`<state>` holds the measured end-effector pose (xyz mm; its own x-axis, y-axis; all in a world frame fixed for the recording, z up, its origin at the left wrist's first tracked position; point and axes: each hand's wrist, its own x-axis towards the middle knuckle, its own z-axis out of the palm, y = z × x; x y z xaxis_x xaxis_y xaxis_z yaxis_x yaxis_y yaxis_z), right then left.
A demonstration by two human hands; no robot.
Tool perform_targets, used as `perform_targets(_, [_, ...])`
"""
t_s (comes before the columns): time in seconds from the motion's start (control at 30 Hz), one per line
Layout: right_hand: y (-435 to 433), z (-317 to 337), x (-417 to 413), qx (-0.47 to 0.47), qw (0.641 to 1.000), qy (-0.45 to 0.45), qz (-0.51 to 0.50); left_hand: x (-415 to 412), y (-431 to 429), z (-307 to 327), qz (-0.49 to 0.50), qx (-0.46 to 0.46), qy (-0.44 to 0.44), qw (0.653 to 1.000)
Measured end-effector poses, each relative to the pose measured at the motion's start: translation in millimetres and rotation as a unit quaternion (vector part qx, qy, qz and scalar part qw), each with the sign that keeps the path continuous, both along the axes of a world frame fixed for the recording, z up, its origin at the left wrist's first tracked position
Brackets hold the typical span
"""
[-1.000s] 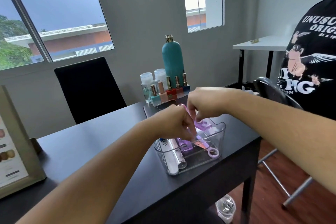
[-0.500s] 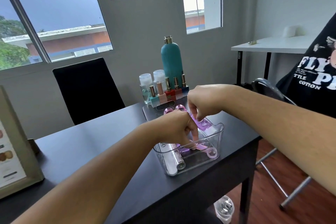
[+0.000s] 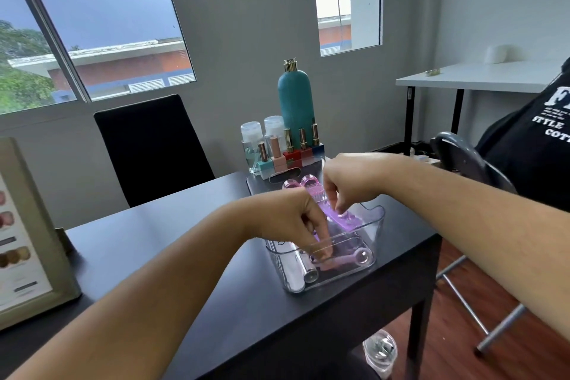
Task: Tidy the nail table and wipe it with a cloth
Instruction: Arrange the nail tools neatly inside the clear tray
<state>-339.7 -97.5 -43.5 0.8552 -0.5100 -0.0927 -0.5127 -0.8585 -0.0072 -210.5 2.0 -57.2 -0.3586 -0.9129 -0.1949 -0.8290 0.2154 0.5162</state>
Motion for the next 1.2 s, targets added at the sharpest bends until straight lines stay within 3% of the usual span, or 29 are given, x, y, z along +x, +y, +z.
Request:
perform_targets(0.1, [3,-4,2,-0.015,1.000,-0.003,-0.007,11,-4,0,0.039,-0.036,0.000,0.999])
perform_targets(0.23, [9,-7,3,-0.067,0.998,0.008,-0.001,19,-13,-7,0.091,-0.095,-0.164,0.978])
perform_targets(0.4, [11,-11,3,-0.095,0.995,0.024,-0.001,10,-25,-10,0.105,-0.094,-0.219,0.966])
perform_targets(0.53, [9,-12,3,-0.063,0.998,0.023,-0.003,4,-34,-11,0.105,-0.087,-0.226,0.965])
perform_targets(0.7, [4,-14,6,-0.029,0.999,0.021,-0.019,1,-38,-19,0.133,-0.170,-0.239,0.947])
perform_targets(0.9, [1,-17,9,-0.022,0.999,0.000,-0.041,5,-39,-25,0.155,-0.185,-0.233,0.942])
perform_targets(1.2, [5,-12,8,-0.140,0.990,0.000,-0.021,6,-37,-25,0.149,-0.186,-0.221,0.945])
